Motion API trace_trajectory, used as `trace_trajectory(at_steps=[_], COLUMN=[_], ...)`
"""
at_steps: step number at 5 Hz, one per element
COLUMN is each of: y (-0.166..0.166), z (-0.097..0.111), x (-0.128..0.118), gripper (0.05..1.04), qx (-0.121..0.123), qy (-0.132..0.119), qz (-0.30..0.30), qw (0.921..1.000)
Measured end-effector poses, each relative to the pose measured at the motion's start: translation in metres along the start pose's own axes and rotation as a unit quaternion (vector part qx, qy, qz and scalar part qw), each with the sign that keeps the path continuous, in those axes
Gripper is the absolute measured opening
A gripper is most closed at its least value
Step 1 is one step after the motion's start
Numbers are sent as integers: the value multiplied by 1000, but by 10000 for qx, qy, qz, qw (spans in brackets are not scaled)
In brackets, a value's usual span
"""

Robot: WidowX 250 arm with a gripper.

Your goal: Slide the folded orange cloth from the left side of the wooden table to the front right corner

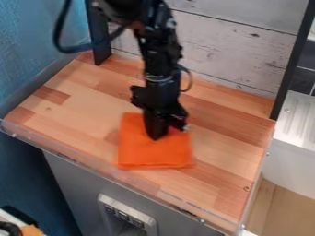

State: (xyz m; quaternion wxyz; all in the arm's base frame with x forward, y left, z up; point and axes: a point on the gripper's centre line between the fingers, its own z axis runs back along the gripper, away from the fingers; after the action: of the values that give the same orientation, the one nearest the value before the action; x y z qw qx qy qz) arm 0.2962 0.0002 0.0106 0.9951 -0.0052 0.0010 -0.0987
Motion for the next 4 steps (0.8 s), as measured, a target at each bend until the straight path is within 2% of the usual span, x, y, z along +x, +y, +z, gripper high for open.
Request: trace_trajectory(at_steps=[2, 4], y=[-43, -62], z=[2, 1], x=[8, 6], gripper=[62, 85], qx=[106, 188], qy=[91, 135], qz=[636, 964], qw=[9979, 9951])
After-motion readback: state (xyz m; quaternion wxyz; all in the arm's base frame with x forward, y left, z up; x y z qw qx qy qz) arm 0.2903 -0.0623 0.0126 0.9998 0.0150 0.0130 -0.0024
